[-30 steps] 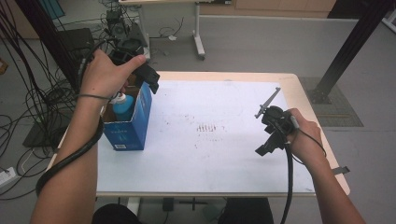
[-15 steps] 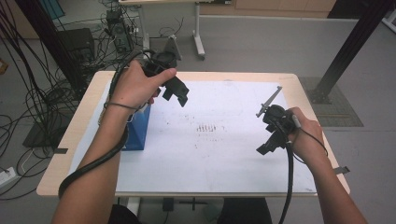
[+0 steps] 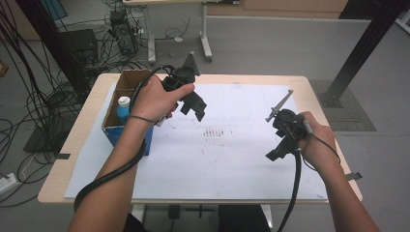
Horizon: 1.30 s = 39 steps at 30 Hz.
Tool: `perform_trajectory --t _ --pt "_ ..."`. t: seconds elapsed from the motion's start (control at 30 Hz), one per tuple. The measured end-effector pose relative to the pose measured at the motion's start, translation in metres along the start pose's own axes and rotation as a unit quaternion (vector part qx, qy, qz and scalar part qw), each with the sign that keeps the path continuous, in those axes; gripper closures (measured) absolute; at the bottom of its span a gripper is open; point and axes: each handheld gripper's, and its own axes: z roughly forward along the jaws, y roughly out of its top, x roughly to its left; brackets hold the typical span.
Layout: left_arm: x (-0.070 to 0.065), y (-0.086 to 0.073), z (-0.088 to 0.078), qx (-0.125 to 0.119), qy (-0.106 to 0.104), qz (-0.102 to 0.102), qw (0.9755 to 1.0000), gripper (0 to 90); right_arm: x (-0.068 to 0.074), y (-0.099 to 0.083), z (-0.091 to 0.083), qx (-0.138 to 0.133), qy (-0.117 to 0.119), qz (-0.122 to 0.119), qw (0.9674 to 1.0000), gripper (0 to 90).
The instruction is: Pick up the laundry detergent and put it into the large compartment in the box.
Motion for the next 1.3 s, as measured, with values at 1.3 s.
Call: perform_trajectory --t 1.3 --pt "-0.006 -0.024 0.101 0.05 -0.034 -0.009 0.9981 10.7 0.013 0.006 -0.002 -0.001 -0.006 -0.01 0.9999 2.5"
